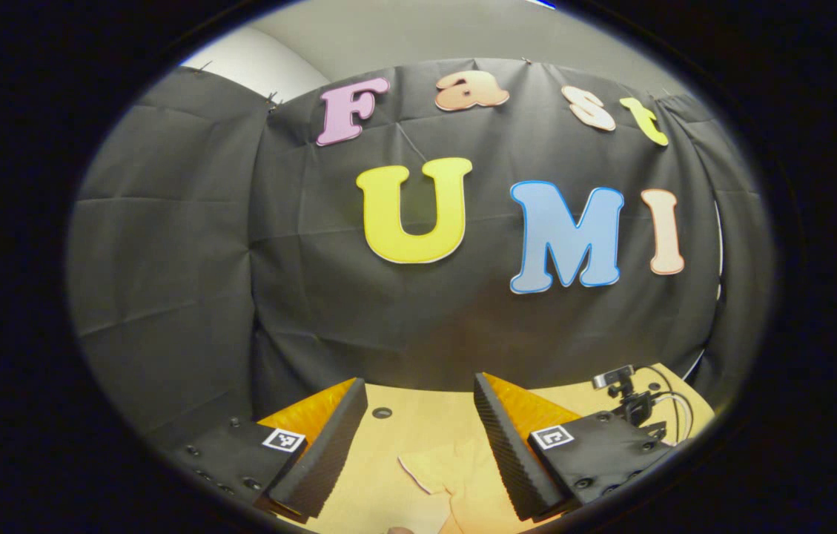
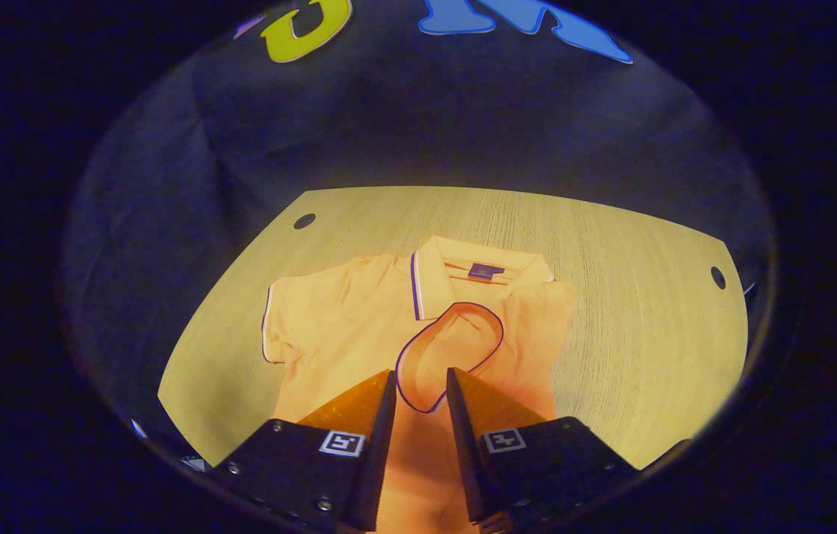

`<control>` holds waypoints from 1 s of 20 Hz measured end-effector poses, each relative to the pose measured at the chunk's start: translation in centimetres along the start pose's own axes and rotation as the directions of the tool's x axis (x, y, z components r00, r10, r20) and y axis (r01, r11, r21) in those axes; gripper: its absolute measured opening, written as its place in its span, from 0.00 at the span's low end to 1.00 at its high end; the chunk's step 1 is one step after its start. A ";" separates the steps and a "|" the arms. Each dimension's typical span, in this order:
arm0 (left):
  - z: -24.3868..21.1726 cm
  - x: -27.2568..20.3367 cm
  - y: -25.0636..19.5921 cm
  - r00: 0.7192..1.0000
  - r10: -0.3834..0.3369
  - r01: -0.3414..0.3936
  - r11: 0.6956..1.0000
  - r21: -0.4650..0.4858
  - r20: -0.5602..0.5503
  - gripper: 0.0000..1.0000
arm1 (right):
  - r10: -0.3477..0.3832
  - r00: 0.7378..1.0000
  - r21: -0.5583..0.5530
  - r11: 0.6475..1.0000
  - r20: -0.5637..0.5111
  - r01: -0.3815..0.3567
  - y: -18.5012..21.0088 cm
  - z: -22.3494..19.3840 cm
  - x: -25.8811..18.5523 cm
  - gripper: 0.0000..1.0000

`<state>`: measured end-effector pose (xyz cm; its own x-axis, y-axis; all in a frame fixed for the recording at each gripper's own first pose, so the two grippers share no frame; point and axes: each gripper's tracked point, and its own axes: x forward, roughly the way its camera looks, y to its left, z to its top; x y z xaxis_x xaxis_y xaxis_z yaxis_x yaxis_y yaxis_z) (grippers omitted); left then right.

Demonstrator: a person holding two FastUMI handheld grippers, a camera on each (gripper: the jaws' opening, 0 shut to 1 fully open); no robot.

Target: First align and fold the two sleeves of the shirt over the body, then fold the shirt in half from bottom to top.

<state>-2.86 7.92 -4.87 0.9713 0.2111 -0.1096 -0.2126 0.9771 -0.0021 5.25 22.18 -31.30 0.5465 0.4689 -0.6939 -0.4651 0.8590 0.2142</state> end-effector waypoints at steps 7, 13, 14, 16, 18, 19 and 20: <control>-2.1 3.0 -0.8 0.998 -0.061 0.061 0.998 0.004 -0.030 0.94 | -0.084 0.994 0.014 0.996 -0.068 0.085 -3.2 -8.9 -5.9 0.43; -4.6 5.5 -1.3 0.992 -0.100 0.101 0.995 0.008 -0.073 0.95 | -0.141 0.963 0.011 0.989 -0.228 0.147 -4.2 -21.2 -11.8 0.44; -5.4 6.2 -1.4 0.990 -0.106 0.107 0.994 0.009 -0.088 0.95 | -0.152 0.956 0.010 0.987 -0.252 0.159 -4.5 -22.8 -12.5 0.43; -7.3 7.2 -1.6 0.985 -0.117 0.118 0.993 0.005 -0.125 0.94 | -0.172 0.943 0.011 0.983 -0.284 0.182 -4.7 -25.0 -13.2 0.43; -9.3 8.2 -1.6 0.979 -0.121 0.121 0.993 -0.011 -0.162 0.95 | -0.179 0.935 0.019 0.981 -0.305 0.194 -4.8 -26.2 -13.7 0.44; -10.4 8.7 -1.5 0.976 -0.121 0.119 0.993 -0.022 -0.183 0.95 | -0.185 0.930 0.020 0.979 -0.317 0.202 -4.9 -26.9 -13.7 0.44; -12.3 9.6 -1.3 0.969 -0.121 0.116 0.993 -0.036 -0.217 0.95 | -0.187 0.926 0.022 0.978 -0.327 0.206 -4.9 -27.3 -13.8 0.44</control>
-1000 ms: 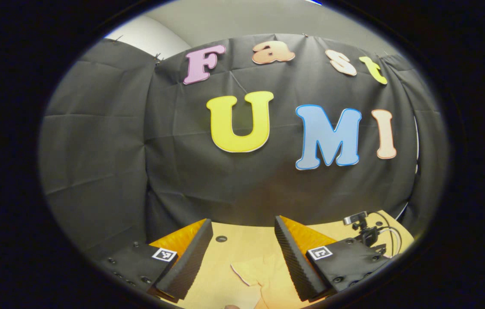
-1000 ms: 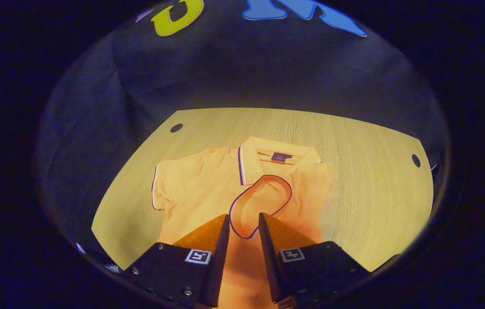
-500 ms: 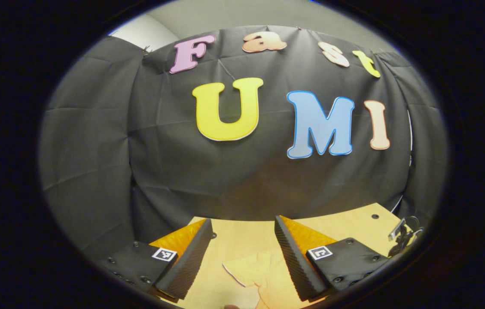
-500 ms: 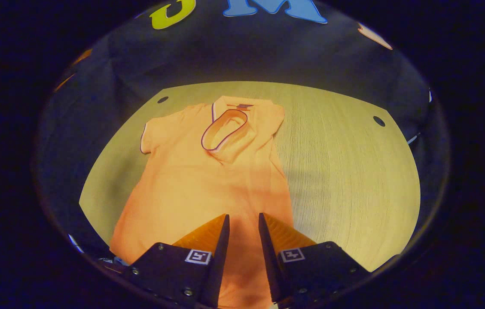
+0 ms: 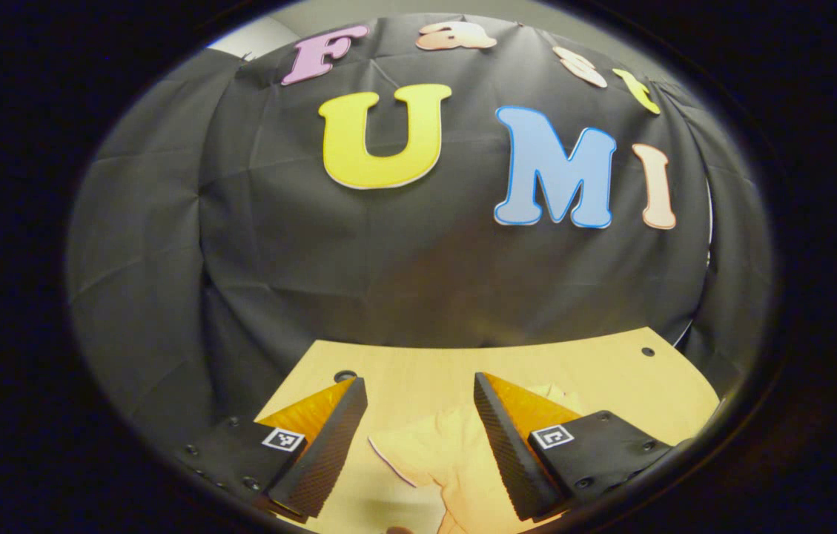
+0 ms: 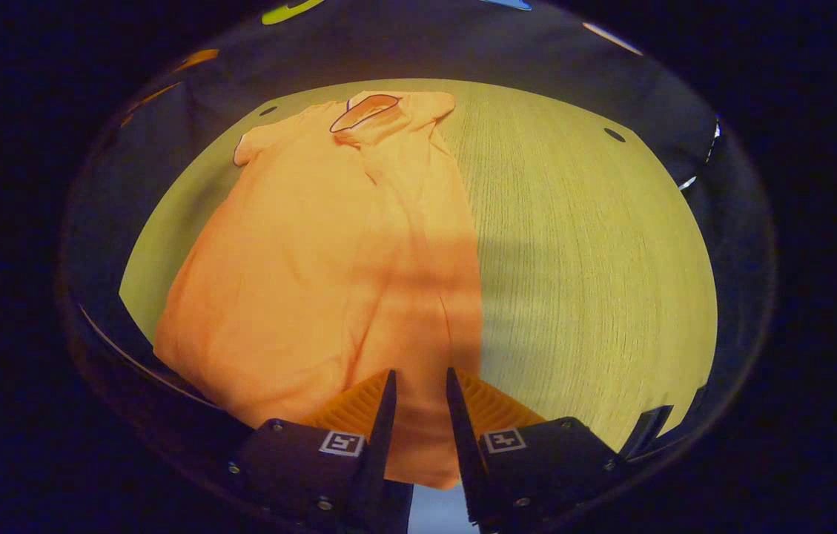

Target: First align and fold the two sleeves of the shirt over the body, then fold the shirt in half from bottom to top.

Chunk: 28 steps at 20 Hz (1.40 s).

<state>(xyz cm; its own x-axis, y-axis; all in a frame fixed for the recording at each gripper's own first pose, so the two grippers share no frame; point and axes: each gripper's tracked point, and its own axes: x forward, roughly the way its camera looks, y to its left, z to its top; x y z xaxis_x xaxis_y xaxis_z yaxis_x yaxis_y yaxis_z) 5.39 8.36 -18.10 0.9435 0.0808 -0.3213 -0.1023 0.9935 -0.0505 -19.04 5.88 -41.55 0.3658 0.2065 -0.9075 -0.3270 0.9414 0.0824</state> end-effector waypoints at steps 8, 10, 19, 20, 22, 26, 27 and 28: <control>-9.0 5.1 3.1 0.984 0.037 -0.045 0.998 -0.046 -0.172 0.95 | -0.008 0.999 0.018 1.000 -0.032 0.009 0.4 -1.3 0.2 0.44; -10.8 6.0 3.6 0.979 0.042 -0.052 0.998 -0.047 -0.201 0.95 | -0.014 0.999 0.014 1.000 -0.037 0.015 0.3 -1.4 0.2 0.39; -18.6 10.3 5.4 0.937 0.076 -0.119 0.987 -0.106 -0.341 0.96 | -0.022 0.998 0.026 0.999 -0.067 0.023 0.4 -1.3 0.5 0.44; -19.2 10.5 5.6 0.933 0.079 -0.126 0.986 -0.112 -0.352 0.96 | -0.024 0.997 0.024 0.999 -0.070 0.025 0.4 -1.3 0.6 0.44; -20.5 11.2 5.9 0.923 0.088 -0.142 0.983 -0.118 -0.374 0.96 | -0.025 0.997 0.022 0.999 -0.078 0.027 0.4 -1.4 0.5 0.44; -22.1 12.1 6.2 0.911 0.102 -0.165 0.978 -0.126 -0.400 0.96 | -0.020 0.996 0.033 0.999 -0.089 0.023 0.3 -1.3 0.6 0.44; -22.5 12.2 6.3 0.907 0.106 -0.170 0.977 -0.126 -0.407 0.96 | -0.019 0.996 0.036 0.999 -0.091 0.022 0.3 -1.3 0.6 0.44; -22.8 12.2 6.4 0.904 0.109 -0.176 0.976 -0.127 -0.414 0.96 | -0.017 0.996 0.039 0.999 -0.093 0.021 0.3 -1.4 0.6 0.44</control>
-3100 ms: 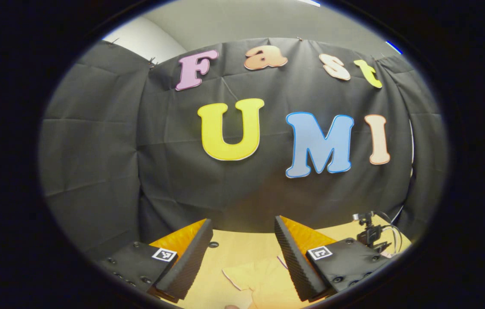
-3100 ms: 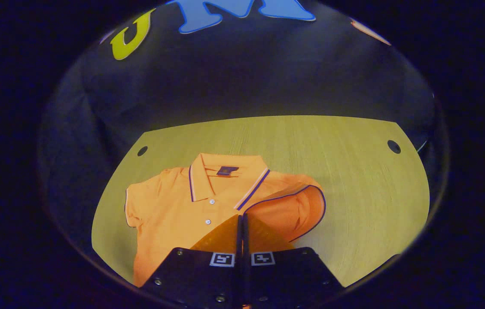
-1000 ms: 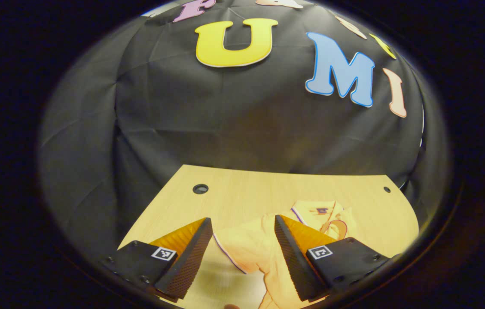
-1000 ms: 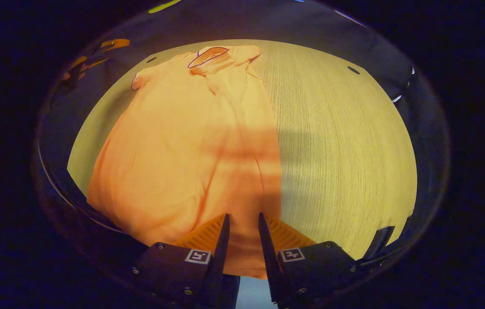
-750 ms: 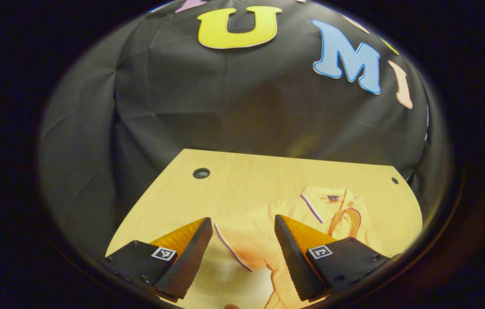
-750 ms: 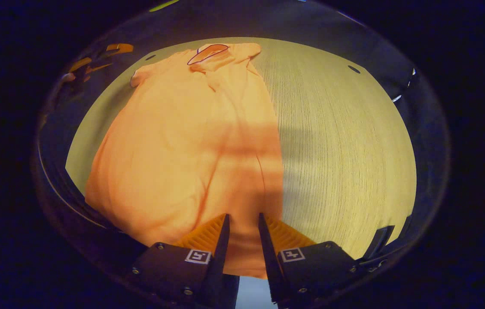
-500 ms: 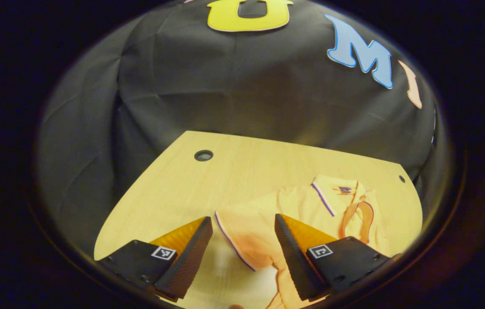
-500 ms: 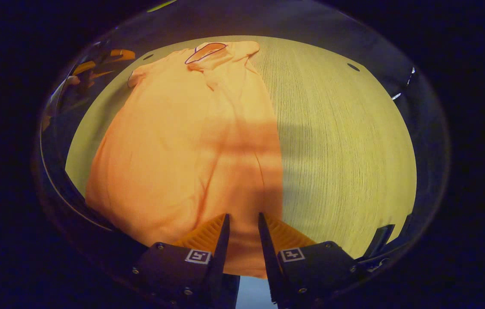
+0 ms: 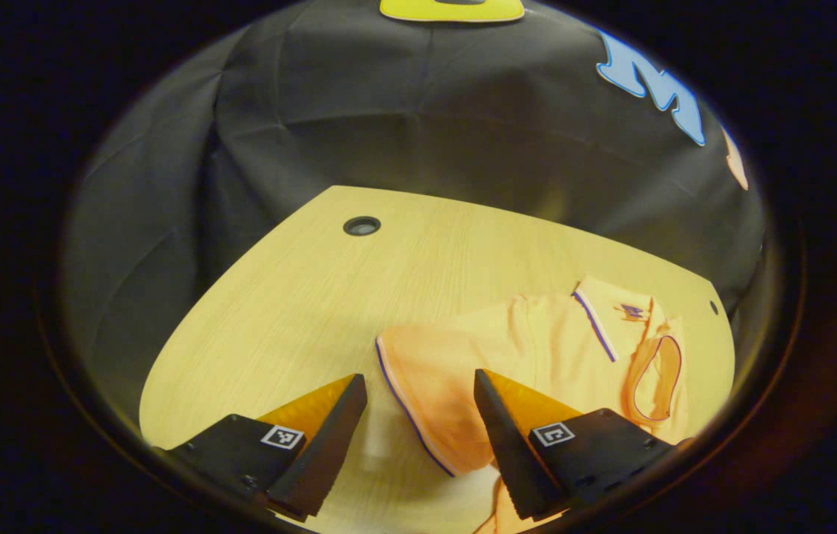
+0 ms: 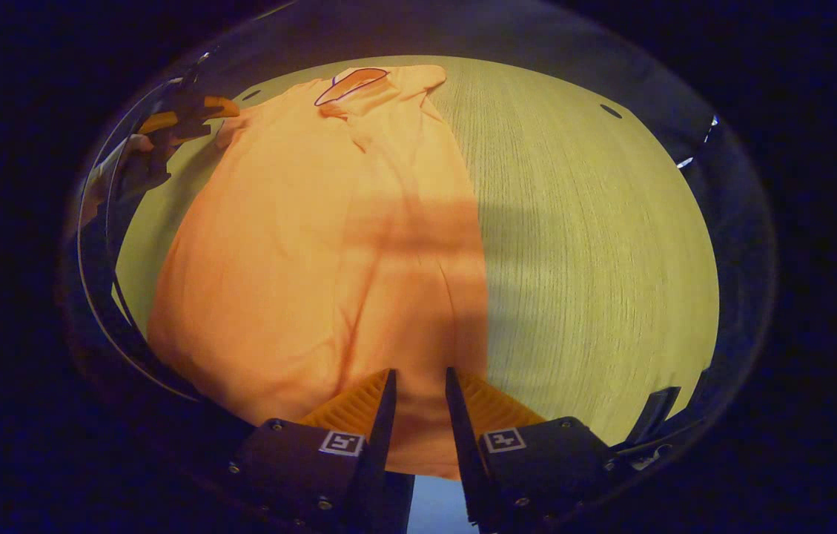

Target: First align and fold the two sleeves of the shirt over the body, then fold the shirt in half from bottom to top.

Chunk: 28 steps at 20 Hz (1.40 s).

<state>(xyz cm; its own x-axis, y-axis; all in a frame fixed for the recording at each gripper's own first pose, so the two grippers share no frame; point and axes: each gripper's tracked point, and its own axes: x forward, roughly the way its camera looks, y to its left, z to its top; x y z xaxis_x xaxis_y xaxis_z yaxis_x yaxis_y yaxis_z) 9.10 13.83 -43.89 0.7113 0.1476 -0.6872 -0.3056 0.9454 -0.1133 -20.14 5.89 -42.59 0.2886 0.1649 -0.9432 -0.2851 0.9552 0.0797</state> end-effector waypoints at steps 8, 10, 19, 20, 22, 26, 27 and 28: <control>-1.5 1.3 0.1 0.998 0.046 -0.046 0.999 -0.005 -0.040 0.82 | 0.008 1.000 0.006 1.000 -0.012 -0.008 0.0 0.1 0.0 0.43; -1.5 1.6 0.3 0.997 0.065 -0.065 0.998 0.006 -0.040 0.70 | 0.010 1.000 0.010 1.000 -0.012 -0.009 0.0 0.1 0.0 0.43; -1.1 1.8 0.1 0.996 0.086 -0.085 0.996 0.026 -0.040 0.11 | 0.010 1.000 0.006 1.000 -0.008 -0.010 0.1 0.0 0.0 0.43; -1.0 1.8 -0.2 0.996 0.082 -0.081 0.996 0.031 -0.038 0.11 | 0.010 1.000 0.005 1.000 -0.006 -0.010 0.1 0.0 0.0 0.43; -0.4 1.4 -1.0 0.997 0.070 -0.069 0.996 0.048 -0.029 0.11 | 0.010 1.000 0.004 1.000 -0.004 -0.010 0.1 0.0 0.0 0.43; 1.8 0.5 -5.7 1.000 -0.006 0.003 0.993 0.118 0.024 0.11 | 0.011 1.000 0.005 1.000 0.000 -0.011 0.1 0.0 0.0 0.43; 2.4 0.3 -7.3 0.999 -0.035 0.029 0.989 0.143 0.035 0.11 | 0.012 1.000 0.005 1.000 0.000 -0.012 0.1 0.0 0.0 0.43; 2.8 0.1 -9.2 0.997 -0.067 0.059 0.984 0.167 0.046 0.11 | 0.012 1.000 0.006 1.000 0.001 -0.012 0.1 0.0 0.0 0.43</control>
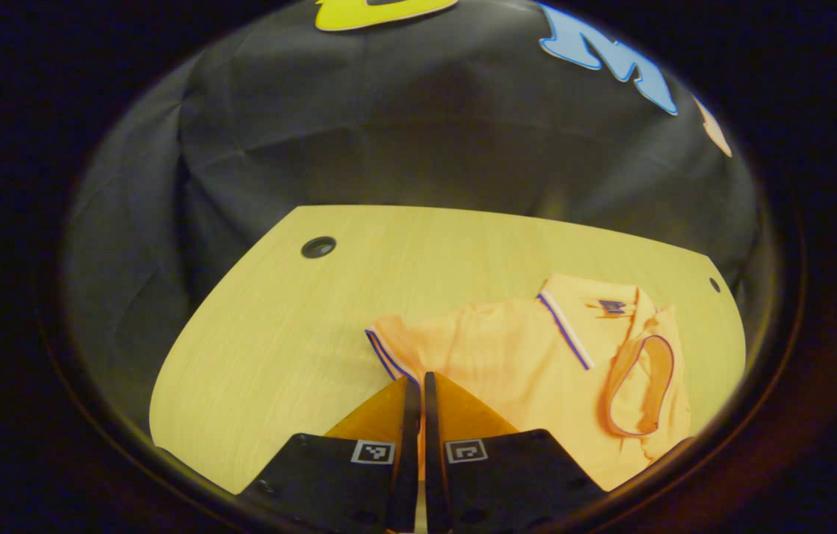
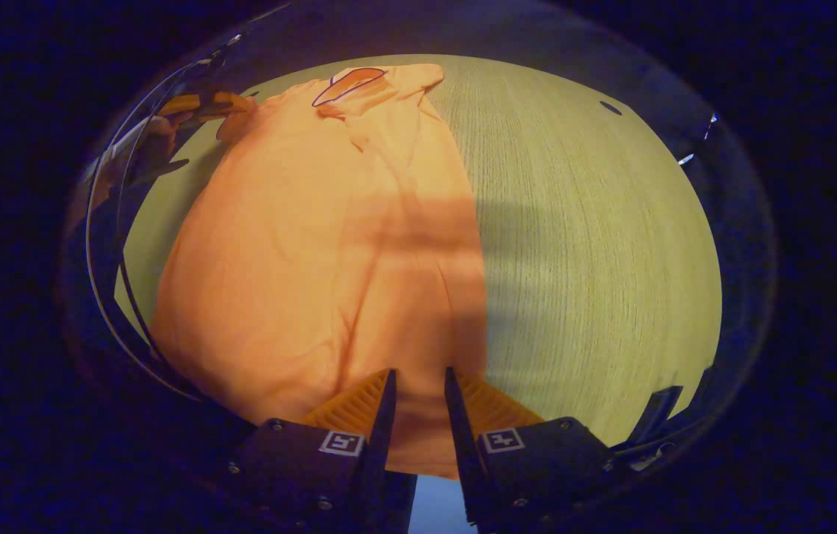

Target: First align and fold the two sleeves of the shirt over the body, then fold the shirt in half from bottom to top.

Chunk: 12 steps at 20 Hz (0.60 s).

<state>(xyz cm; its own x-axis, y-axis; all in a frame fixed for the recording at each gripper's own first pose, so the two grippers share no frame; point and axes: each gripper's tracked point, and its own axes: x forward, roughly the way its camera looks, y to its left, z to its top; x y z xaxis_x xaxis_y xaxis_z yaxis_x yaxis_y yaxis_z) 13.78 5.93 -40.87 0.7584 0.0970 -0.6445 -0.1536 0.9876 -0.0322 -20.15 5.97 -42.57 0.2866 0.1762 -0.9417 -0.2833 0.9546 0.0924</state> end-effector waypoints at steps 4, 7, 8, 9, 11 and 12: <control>1.8 -0.8 -7.4 0.993 -0.116 0.113 0.990 0.086 0.032 0.13 | 0.001 1.000 0.011 1.000 0.009 -0.001 0.0 0.0 0.1 0.43; 1.9 -1.1 -10.9 0.985 -0.170 0.166 0.979 0.114 0.024 0.11 | 0.002 1.000 0.022 1.000 0.018 -0.002 0.0 0.1 0.1 0.43; 1.9 -1.2 -11.7 0.983 -0.182 0.178 0.977 0.120 0.018 0.11 | 0.003 1.000 0.026 1.000 0.021 -0.004 0.0 0.1 0.1 0.47; 1.6 -1.6 -12.5 0.982 -0.190 0.187 0.975 0.124 0.011 0.11 | 0.004 1.000 0.029 1.000 0.024 -0.005 0.0 0.1 0.1 0.43; 1.5 -1.7 -13.6 0.977 -0.211 0.209 0.971 0.115 0.005 0.13 | 0.004 1.000 0.037 0.999 0.031 -0.005 -0.1 0.1 0.1 0.43; 1.6 -1.9 -14.1 0.976 -0.218 0.216 0.970 0.109 0.009 0.18 | 0.003 0.999 0.039 0.999 0.035 -0.005 -0.2 0.2 0.1 0.42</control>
<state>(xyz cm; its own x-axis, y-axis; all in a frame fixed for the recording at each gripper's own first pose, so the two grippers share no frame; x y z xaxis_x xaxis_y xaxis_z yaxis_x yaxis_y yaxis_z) 15.48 -7.93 -37.96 0.7797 -0.1197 -0.6147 0.0835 0.9927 -0.0873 -19.90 5.79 -42.66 0.3171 0.1876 -0.9296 -0.2482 0.9625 0.1095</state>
